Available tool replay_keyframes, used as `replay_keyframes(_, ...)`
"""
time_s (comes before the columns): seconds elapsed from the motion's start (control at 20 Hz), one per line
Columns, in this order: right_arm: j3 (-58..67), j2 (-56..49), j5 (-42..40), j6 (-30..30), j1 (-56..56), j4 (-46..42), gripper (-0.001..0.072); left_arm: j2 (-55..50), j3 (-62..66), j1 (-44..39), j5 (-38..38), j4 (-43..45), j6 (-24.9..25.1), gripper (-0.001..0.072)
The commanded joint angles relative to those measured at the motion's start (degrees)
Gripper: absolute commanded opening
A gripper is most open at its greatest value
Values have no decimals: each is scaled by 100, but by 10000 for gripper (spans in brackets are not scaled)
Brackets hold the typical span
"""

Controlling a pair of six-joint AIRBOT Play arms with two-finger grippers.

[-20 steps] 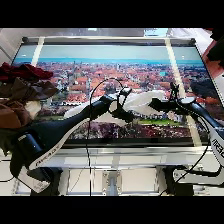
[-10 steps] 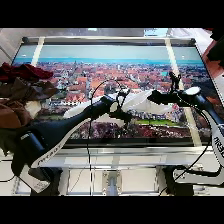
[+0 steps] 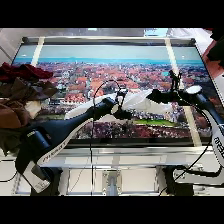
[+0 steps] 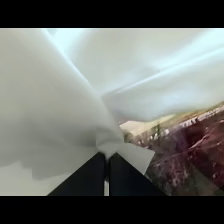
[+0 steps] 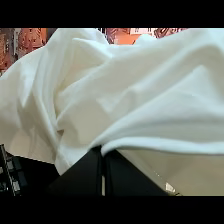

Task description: Fold the shirts.

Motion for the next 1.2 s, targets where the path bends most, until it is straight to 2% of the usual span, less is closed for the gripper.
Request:
replay_keyframes(0.0, 9, 308, 107, 0, -48, -28, 29, 2, 407, 79, -431, 741, -63, 12)
replay_keyframes(0.1, 9, 852, 317, 4, -284, -120, 29, 160, 1178, 188, -1652, 1912, -59, 12)
replay_keyframes(0.2, 9, 1554, 741, 11, -710, -136, 29, 518, 1869, 247, -2942, 3506, 35, 11)
replay_keyframes(0.3, 9, 2404, 1150, 17, -1239, -136, 27, 1126, 2229, 247, -3788, 4846, 369, 11)
replay_keyframes(0.35, 9, 2922, 1259, 31, -1547, -131, 27, 1482, 2299, 247, -4013, 5182, 483, 11)
replay_keyframes(0.45, 90, 3757, 1353, 87, -2015, -177, 25, 2323, 2304, 247, -4319, 5302, 573, 11)
replay_keyframes(0.6, 848, 4662, 1460, 361, -2385, -426, 24, 3436, 2308, 236, -4614, 5294, 573, 11)
replay_keyframes(0.85, 2761, 4859, 1073, 549, -2387, -584, 23, 4887, 2463, 238, -4393, 5289, 321, 10)
replay_keyframes(1.0, 3239, 4675, 522, 636, -2387, -476, 23, 4940, 2437, 247, -4310, 5285, 415, 10)
replay_keyframes(1.15, 3239, 4079, 925, 634, -2385, 245, 23, 4347, 2350, 249, -4323, 5184, 710, 10)
